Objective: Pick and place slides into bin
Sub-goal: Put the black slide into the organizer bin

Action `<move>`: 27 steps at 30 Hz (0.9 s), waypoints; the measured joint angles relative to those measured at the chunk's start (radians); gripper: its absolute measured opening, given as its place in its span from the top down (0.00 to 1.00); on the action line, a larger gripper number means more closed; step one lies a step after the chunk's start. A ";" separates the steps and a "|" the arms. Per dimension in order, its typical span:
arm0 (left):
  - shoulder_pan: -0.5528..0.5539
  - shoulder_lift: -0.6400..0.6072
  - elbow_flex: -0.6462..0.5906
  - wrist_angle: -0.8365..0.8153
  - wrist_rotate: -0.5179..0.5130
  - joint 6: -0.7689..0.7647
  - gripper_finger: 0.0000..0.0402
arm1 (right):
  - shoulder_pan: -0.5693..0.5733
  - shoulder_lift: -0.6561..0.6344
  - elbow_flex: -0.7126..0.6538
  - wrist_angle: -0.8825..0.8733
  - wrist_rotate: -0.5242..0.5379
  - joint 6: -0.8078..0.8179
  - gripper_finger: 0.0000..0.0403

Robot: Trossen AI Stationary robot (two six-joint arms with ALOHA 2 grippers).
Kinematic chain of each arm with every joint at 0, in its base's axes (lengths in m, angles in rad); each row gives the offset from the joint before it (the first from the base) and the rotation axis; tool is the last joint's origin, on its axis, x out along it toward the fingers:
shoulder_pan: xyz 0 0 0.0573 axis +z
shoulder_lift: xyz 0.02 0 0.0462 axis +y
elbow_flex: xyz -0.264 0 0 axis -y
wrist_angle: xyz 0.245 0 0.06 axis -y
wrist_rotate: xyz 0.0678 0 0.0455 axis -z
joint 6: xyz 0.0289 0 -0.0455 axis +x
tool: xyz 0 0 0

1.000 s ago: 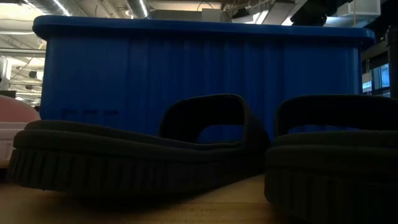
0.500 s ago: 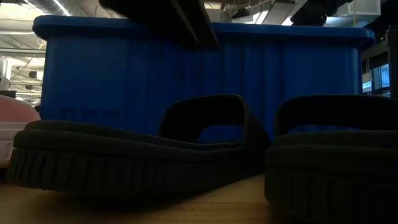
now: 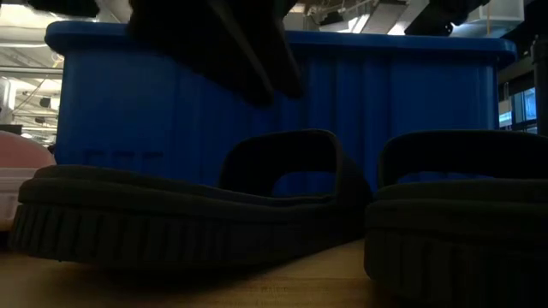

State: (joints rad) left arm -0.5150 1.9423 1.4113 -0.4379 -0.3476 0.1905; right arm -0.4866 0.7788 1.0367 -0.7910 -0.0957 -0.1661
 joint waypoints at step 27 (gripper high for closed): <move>0.006 0.050 -0.036 0.097 -0.246 0.002 0.83 | 0.000 -0.019 -0.125 0.025 0.001 -0.003 0.38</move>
State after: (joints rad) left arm -0.5087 1.9923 1.3748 -0.3408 -0.5940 0.1925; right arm -0.4870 0.7596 0.9115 -0.7662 -0.0952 -0.1692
